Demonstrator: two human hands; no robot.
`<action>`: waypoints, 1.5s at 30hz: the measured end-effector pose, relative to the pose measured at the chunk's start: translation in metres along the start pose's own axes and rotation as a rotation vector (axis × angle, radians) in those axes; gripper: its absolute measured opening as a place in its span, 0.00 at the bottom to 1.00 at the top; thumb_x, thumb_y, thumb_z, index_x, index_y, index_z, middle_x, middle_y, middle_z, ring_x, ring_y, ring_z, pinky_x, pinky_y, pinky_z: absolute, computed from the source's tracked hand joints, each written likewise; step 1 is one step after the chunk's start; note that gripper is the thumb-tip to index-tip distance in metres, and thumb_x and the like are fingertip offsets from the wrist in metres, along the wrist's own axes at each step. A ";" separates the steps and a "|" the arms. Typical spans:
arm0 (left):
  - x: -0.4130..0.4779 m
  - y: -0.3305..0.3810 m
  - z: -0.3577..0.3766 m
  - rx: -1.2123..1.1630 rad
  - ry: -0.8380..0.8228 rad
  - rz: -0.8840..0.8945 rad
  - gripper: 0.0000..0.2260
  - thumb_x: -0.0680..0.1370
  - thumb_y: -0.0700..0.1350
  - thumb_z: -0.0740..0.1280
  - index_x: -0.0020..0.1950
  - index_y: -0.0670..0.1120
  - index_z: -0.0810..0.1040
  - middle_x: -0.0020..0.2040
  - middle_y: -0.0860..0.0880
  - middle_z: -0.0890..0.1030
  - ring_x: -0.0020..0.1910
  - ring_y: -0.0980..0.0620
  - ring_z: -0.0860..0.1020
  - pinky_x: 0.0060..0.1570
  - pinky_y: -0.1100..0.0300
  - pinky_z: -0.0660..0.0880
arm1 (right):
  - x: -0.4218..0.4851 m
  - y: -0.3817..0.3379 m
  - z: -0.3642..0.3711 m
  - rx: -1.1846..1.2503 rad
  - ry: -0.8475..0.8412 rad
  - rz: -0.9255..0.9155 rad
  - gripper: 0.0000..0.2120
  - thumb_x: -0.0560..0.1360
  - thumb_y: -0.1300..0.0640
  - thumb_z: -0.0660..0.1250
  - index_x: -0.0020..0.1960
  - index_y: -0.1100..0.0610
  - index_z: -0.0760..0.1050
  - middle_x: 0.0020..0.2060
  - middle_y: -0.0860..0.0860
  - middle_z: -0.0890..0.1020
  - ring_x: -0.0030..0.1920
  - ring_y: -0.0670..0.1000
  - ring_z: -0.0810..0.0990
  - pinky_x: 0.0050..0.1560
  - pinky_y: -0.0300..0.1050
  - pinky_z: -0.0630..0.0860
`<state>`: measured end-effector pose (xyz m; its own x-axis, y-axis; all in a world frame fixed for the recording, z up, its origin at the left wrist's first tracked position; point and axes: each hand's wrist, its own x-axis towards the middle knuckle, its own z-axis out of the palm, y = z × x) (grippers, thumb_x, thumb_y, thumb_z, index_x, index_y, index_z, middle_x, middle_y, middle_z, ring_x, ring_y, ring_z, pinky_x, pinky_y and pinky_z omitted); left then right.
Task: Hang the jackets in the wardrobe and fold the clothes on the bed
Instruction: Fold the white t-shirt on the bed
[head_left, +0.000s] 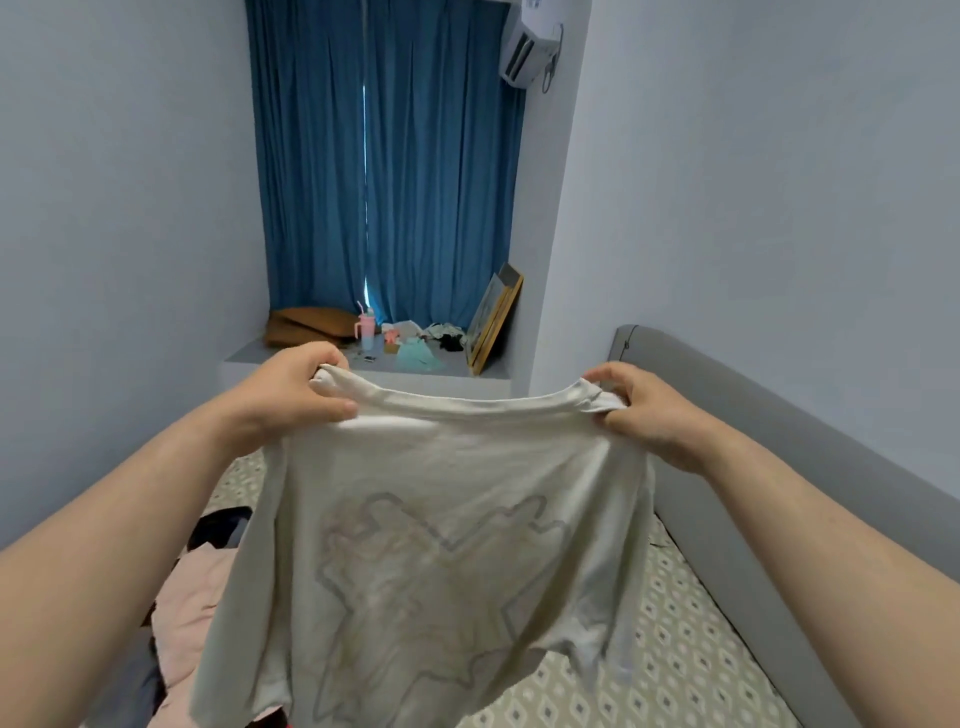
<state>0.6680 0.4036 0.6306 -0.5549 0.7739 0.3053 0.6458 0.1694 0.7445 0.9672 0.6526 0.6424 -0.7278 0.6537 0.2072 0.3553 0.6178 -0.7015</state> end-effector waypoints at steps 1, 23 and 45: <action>-0.005 -0.003 -0.003 -0.046 -0.034 -0.026 0.15 0.69 0.41 0.78 0.51 0.52 0.79 0.43 0.55 0.77 0.42 0.54 0.75 0.43 0.59 0.72 | -0.005 -0.004 -0.001 -0.109 -0.025 -0.005 0.19 0.71 0.64 0.65 0.58 0.48 0.78 0.48 0.52 0.83 0.47 0.52 0.81 0.48 0.48 0.76; -0.033 -0.040 0.030 -0.198 -0.438 -0.383 0.09 0.79 0.30 0.63 0.46 0.37 0.83 0.42 0.43 0.83 0.42 0.49 0.80 0.47 0.56 0.78 | -0.040 -0.010 0.005 0.108 0.277 0.007 0.07 0.80 0.62 0.62 0.44 0.60 0.76 0.35 0.49 0.74 0.35 0.48 0.69 0.38 0.43 0.64; -0.038 0.065 0.077 0.286 0.069 -0.113 0.16 0.81 0.49 0.62 0.36 0.44 0.68 0.37 0.48 0.73 0.36 0.49 0.69 0.35 0.54 0.62 | -0.077 0.073 -0.076 -0.347 0.051 0.021 0.20 0.82 0.48 0.61 0.34 0.55 0.67 0.31 0.49 0.69 0.31 0.48 0.65 0.32 0.45 0.60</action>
<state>0.7719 0.4324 0.6217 -0.6595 0.6990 0.2766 0.6938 0.4244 0.5819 1.0941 0.6810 0.6270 -0.6908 0.6837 0.2352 0.5547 0.7098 -0.4342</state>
